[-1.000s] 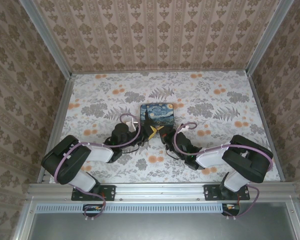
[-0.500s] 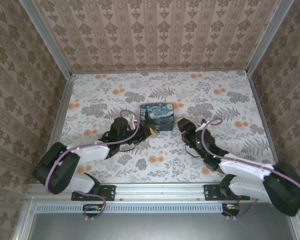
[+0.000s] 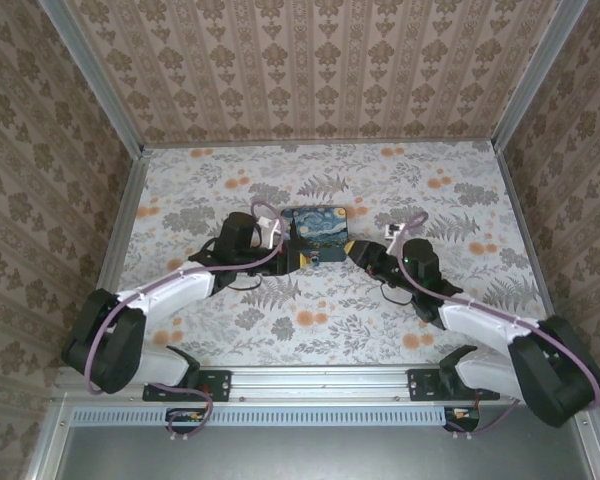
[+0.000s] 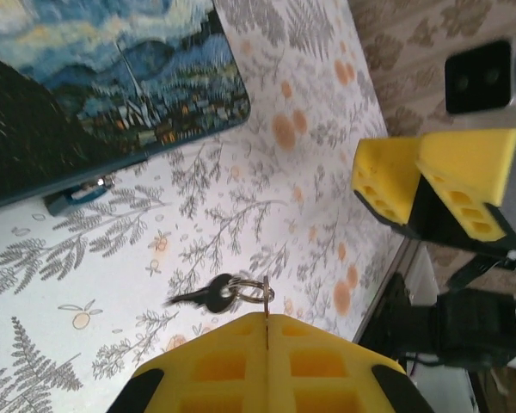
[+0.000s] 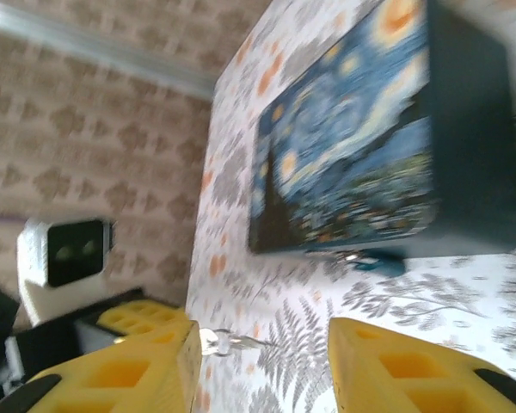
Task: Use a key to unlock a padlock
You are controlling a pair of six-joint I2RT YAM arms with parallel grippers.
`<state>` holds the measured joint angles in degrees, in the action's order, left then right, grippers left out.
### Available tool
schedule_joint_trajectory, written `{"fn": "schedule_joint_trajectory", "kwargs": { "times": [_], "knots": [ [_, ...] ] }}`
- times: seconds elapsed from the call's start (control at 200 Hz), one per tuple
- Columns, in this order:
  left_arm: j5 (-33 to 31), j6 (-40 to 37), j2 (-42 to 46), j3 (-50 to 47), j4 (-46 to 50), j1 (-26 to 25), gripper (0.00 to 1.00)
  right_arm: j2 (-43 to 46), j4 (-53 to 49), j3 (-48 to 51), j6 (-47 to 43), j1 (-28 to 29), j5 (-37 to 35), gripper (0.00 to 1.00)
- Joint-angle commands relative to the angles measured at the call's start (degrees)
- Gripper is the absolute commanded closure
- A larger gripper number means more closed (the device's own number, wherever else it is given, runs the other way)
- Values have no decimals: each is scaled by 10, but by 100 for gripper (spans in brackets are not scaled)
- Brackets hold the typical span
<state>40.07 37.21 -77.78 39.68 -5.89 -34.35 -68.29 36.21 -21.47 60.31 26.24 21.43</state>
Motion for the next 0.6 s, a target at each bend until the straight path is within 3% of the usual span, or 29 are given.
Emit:
{"fn": "schedule_joint_trajectory", "kwargs": {
  "times": [0.0,0.26,0.595],
  "knots": [
    [53,-58,-9,31,9,7,100,-50,99,-50,-40,-2,151,59],
    [87,-74,-30,52,10,9,100,-158,175,-86,-39,-2,247,63],
    [107,-81,-45,60,4,10,100,-216,248,-84,-23,-1,284,65]
  ]
}}
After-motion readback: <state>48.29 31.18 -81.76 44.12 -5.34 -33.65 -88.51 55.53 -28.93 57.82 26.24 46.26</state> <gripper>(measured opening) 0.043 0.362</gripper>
